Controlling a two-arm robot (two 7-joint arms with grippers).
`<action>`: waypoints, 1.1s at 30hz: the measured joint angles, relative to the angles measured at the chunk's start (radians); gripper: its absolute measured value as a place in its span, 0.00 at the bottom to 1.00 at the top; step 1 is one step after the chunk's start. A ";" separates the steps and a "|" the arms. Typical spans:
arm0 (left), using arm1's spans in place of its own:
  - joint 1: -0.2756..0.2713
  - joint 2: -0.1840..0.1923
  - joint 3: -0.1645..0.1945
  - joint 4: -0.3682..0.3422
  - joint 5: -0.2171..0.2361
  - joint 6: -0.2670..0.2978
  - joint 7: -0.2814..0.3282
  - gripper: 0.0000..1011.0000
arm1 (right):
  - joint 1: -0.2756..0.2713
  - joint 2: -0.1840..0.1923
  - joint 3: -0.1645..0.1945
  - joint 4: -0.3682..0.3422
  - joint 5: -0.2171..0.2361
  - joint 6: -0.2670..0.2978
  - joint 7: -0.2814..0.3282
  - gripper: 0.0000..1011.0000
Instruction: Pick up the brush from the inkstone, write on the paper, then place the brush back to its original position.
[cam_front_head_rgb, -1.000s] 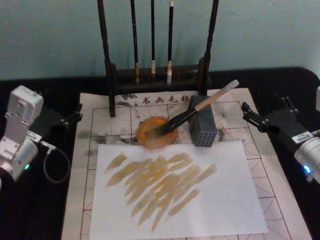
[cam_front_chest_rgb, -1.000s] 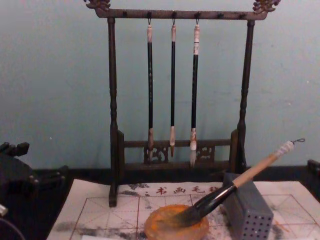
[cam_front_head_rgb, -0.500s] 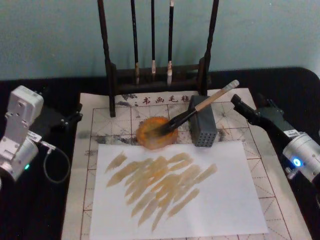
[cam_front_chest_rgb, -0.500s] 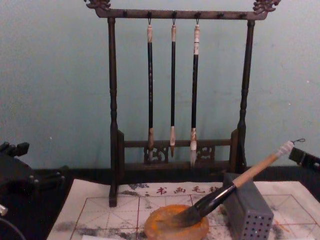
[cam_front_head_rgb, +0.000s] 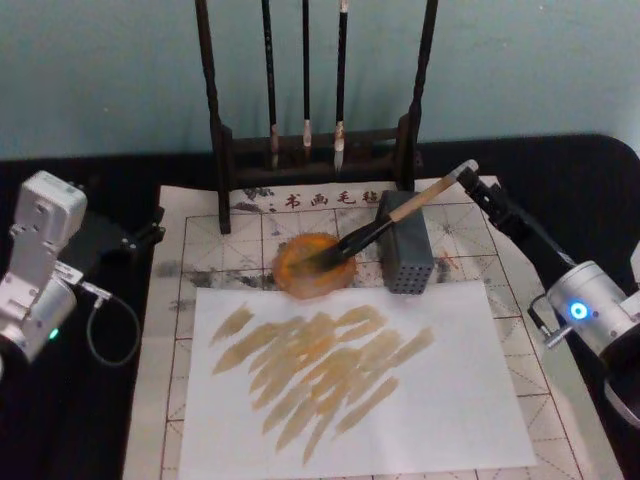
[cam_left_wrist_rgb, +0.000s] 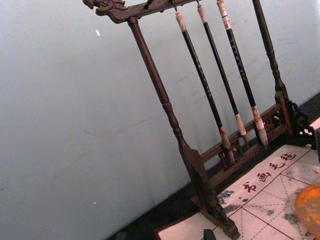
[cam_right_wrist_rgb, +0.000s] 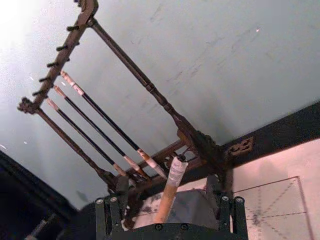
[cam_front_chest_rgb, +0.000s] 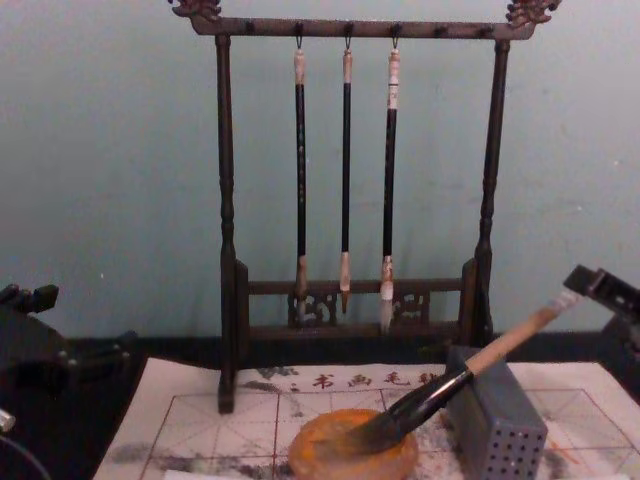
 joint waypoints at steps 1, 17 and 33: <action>0.000 0.000 0.000 0.000 0.000 0.000 0.000 0.99 | 0.007 -0.006 0.000 0.012 0.018 0.007 0.010 0.99; 0.000 0.000 0.000 0.000 0.000 0.000 0.000 0.99 | 0.082 -0.043 -0.034 0.140 0.122 0.043 0.069 0.99; 0.000 0.000 0.000 0.000 0.000 0.000 0.000 0.99 | 0.127 -0.051 -0.074 0.208 0.164 0.032 0.097 0.99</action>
